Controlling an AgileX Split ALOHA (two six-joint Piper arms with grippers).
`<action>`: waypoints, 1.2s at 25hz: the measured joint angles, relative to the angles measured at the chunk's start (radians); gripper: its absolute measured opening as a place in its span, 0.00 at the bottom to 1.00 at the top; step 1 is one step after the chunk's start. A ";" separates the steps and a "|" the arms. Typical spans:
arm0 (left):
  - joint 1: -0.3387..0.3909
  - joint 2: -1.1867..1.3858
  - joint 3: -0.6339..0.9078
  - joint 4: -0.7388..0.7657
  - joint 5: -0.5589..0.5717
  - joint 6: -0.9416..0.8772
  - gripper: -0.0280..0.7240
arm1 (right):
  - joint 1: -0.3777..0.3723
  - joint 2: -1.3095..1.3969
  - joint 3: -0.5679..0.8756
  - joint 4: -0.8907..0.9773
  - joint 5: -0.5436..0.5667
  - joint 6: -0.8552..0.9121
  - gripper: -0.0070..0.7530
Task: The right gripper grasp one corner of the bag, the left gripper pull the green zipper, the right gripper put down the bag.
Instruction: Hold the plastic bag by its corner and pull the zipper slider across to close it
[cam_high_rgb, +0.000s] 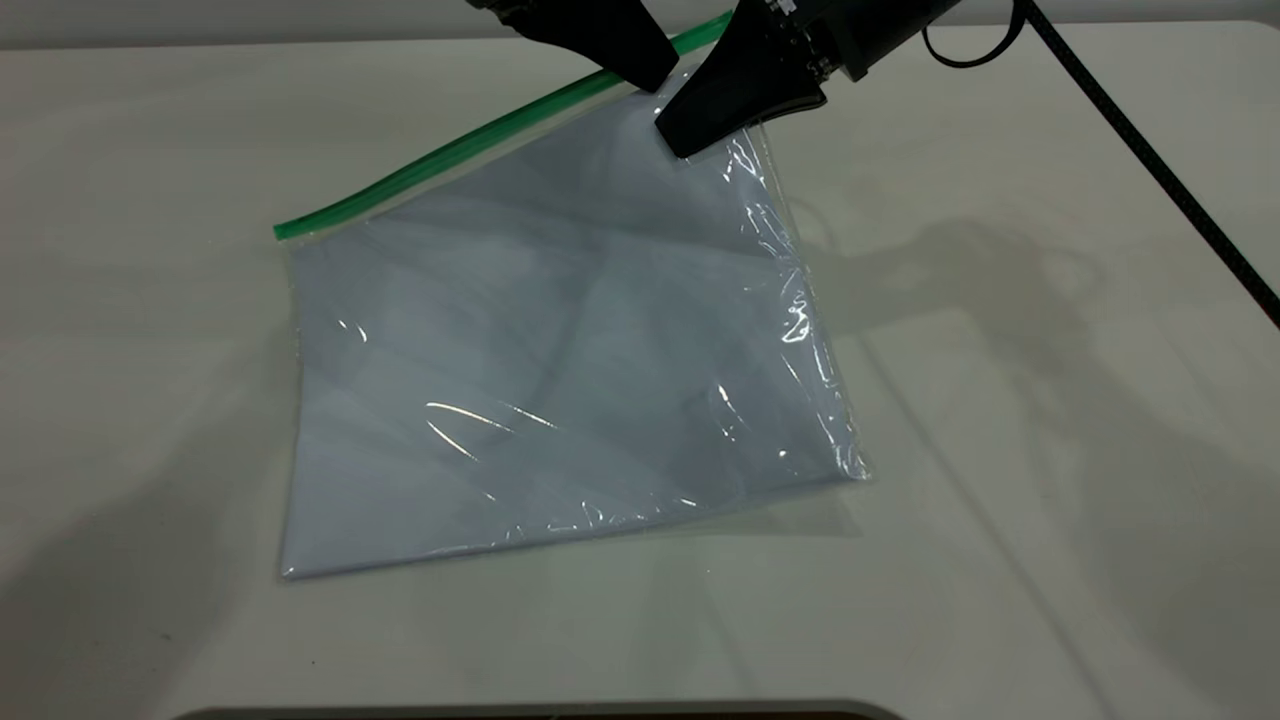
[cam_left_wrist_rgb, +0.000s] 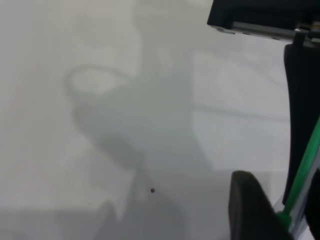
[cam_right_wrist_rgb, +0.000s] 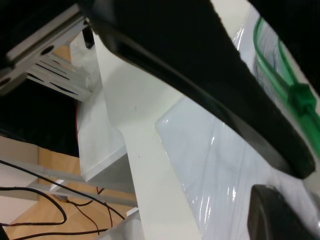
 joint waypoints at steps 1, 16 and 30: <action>0.000 0.000 0.000 -0.001 -0.002 0.000 0.41 | 0.000 0.000 0.000 0.000 0.000 0.000 0.05; 0.001 -0.001 -0.007 -0.038 -0.047 0.040 0.11 | -0.038 -0.035 0.000 0.000 -0.020 0.003 0.05; 0.094 -0.001 -0.010 -0.019 0.015 0.041 0.11 | -0.112 -0.067 0.001 0.160 0.011 -0.042 0.05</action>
